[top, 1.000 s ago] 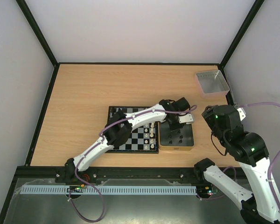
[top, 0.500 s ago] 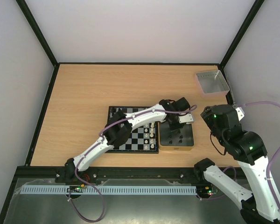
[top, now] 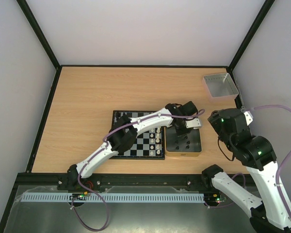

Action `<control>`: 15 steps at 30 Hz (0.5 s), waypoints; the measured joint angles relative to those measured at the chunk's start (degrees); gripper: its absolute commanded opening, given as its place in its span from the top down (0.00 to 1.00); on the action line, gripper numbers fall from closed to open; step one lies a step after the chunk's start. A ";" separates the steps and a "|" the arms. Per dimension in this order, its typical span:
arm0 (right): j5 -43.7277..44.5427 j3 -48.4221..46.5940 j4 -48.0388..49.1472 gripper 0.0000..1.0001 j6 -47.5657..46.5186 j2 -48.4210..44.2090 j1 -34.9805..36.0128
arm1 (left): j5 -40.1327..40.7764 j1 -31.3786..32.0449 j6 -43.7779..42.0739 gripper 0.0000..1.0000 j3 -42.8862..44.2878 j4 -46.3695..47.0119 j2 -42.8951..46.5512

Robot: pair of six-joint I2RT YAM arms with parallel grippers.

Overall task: Set up the chess pieces on the board
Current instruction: Pick up the chess piece from the storage box.

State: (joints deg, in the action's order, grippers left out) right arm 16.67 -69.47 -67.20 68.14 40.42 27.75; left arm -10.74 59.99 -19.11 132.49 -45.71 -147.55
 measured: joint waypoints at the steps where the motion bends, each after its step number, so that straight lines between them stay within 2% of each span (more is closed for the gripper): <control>1: -0.04 0.04 0.07 0.33 -0.02 0.02 0.00 | 0.04 0.00 -0.02 0.88 0.00 0.02 0.00; 9: -0.22 1.01 0.42 0.33 0.00 0.02 0.00 | 0.02 -0.07 -0.17 0.91 0.00 0.02 0.00; 15: -0.37 1.53 0.66 0.33 0.00 0.02 0.00 | 0.11 -0.07 -0.13 0.83 0.00 0.02 0.02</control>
State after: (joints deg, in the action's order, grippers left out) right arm 16.29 -67.94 -66.54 68.14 40.45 27.75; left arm -10.63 59.92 -19.25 132.49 -45.69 -147.52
